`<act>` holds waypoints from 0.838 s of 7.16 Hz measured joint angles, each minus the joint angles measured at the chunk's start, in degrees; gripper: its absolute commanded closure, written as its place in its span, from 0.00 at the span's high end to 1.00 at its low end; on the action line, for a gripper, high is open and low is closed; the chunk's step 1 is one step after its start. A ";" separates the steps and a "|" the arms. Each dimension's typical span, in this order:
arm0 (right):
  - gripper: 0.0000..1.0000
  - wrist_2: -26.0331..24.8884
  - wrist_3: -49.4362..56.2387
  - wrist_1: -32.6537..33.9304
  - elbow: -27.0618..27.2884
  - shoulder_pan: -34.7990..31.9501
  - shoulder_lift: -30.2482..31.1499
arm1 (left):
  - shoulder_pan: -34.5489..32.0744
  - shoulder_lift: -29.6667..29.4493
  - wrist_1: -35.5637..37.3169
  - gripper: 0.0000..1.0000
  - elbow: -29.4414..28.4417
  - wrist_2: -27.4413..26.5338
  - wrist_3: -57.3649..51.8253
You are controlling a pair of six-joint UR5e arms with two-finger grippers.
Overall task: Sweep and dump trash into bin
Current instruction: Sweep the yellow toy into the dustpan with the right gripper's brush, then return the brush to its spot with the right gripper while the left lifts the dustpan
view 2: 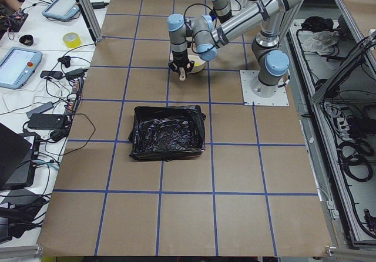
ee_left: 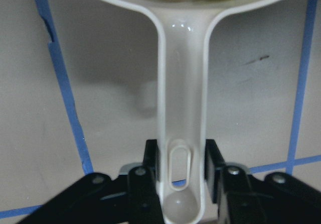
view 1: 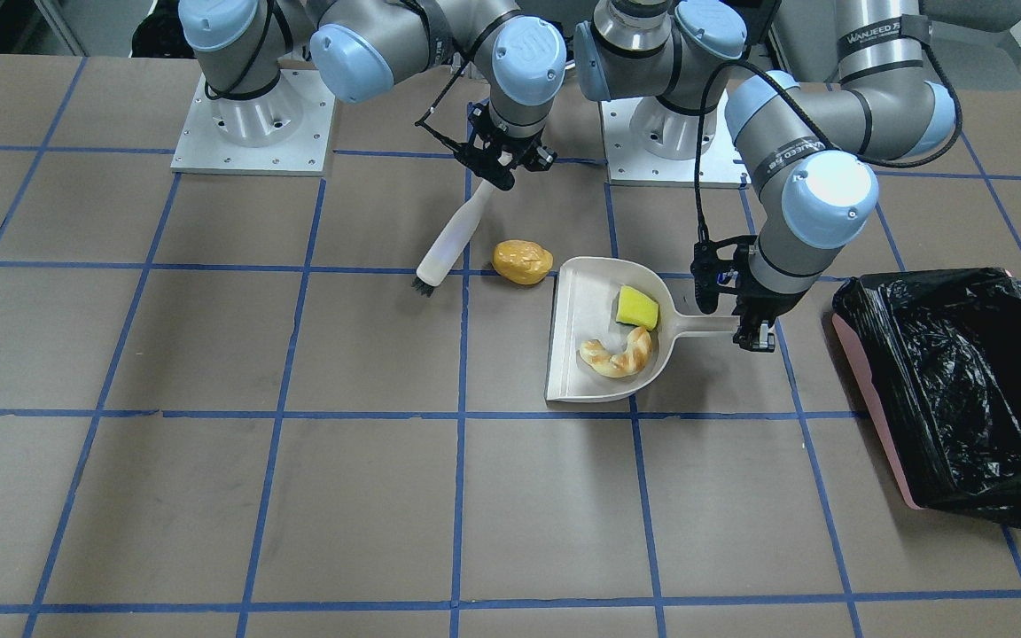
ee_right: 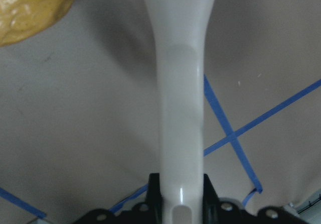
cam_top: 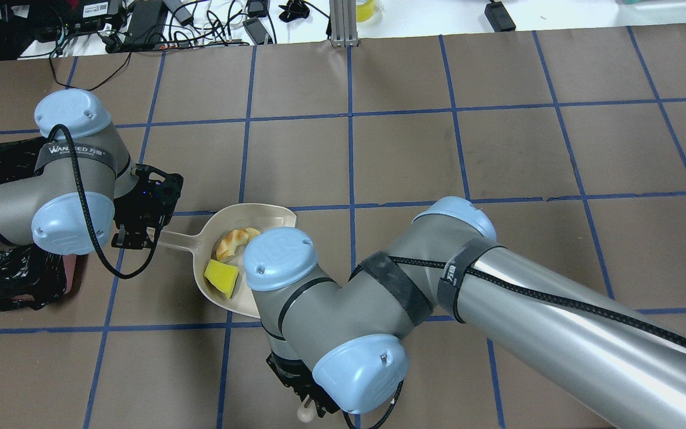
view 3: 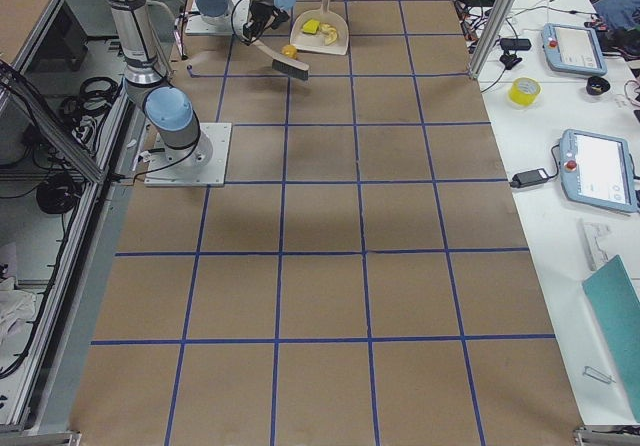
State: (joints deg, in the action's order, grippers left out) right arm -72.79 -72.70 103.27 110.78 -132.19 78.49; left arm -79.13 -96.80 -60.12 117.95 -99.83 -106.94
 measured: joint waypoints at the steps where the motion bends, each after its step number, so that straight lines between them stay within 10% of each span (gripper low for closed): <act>1: 0.00 1.72 -1.59 4.69 0.09 -0.39 -1.56 | 0.02 0.72 0.00 0.00 0.66 -0.40 -0.06; 6: 0.00 3.60 2.70 17.82 -5.13 -3.02 -10.98 | 0.43 1.34 -0.02 0.00 1.23 -0.57 -0.09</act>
State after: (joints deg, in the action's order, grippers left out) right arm -69.19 -70.00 121.10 105.66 -135.21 67.51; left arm -78.70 -95.46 -60.14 119.18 -100.40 -107.03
